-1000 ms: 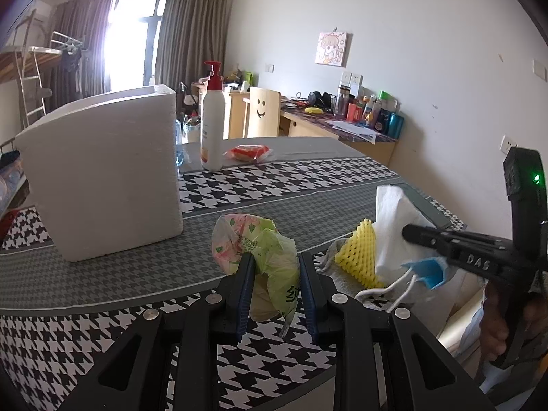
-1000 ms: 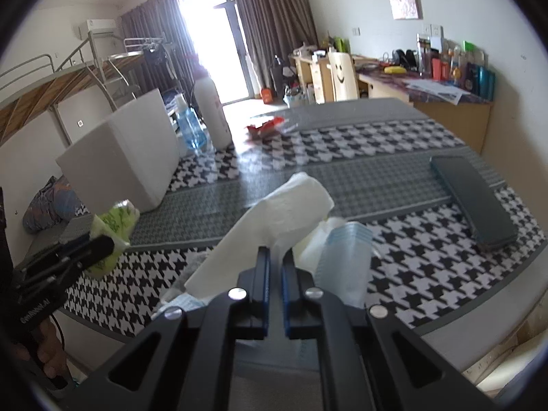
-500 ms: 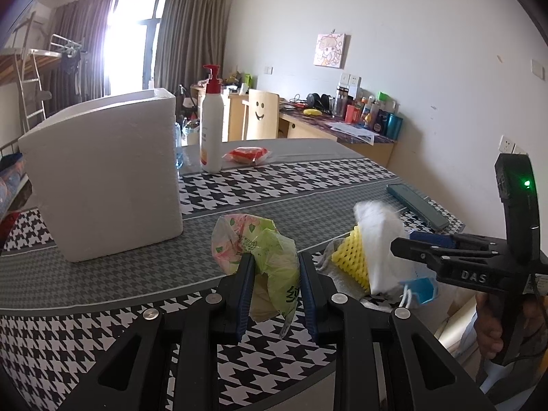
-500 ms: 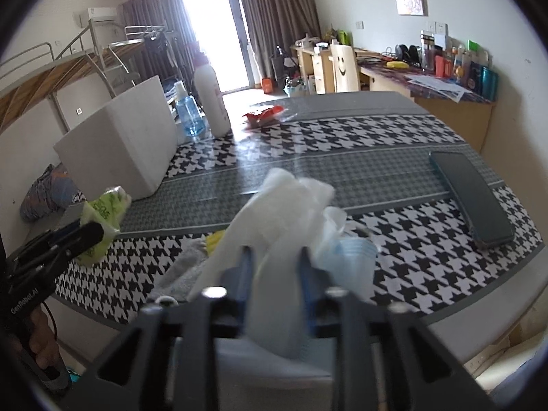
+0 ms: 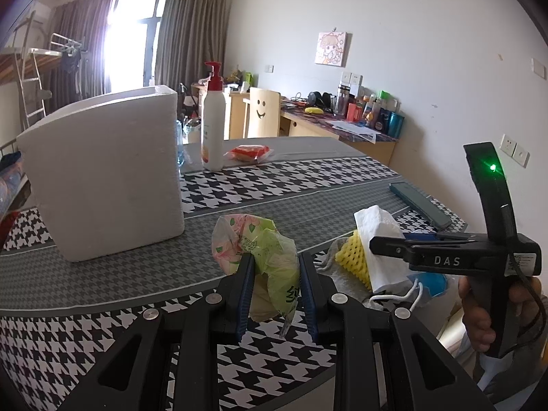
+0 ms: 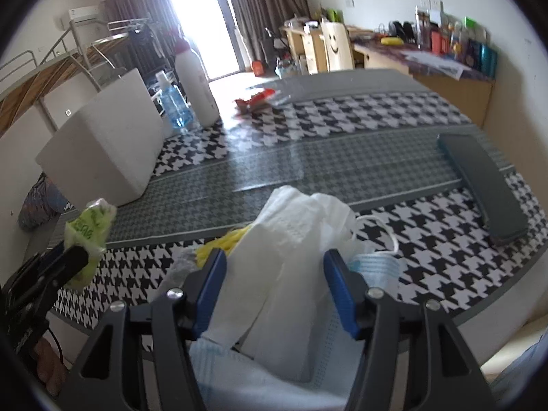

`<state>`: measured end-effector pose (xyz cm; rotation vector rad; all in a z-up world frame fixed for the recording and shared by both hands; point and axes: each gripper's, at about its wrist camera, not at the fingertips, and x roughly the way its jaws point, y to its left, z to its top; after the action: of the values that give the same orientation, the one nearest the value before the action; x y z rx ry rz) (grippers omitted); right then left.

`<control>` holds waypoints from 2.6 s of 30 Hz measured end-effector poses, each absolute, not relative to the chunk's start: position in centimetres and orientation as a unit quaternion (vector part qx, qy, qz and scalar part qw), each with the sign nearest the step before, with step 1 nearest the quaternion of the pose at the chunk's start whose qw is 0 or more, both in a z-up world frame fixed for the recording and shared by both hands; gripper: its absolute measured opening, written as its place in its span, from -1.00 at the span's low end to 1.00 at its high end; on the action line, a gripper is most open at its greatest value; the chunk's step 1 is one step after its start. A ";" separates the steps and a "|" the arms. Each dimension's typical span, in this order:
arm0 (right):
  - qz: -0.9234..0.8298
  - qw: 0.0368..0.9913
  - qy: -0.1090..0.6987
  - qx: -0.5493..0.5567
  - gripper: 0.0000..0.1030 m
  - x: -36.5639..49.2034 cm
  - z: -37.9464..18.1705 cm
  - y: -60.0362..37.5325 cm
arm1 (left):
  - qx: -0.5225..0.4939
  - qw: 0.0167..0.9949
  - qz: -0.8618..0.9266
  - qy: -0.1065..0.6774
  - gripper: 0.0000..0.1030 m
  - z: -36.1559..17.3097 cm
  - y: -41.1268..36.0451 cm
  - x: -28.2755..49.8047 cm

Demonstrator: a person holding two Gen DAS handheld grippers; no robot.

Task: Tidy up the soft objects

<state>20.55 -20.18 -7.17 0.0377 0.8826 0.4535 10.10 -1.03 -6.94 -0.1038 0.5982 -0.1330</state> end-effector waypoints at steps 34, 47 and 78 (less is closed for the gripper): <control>0.244 0.916 0.315 0.047 -0.78 18.7 -0.2 -21.3 | -0.027 0.965 -0.042 0.258 -0.46 -4.6 -0.6 9.3; 0.260 0.925 0.275 0.033 -0.78 18.8 2.6 -20.2 | -0.022 0.969 -0.039 0.241 -0.46 -2.9 0.0 9.8; 0.321 0.918 0.233 0.014 -0.78 19.9 6.0 -16.2 | -0.019 0.979 -0.025 0.199 -0.46 2.2 2.1 10.9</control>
<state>19.95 -16.21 6.04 0.0297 0.4802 0.6593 10.91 2.07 2.16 -0.0388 0.4016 -0.0511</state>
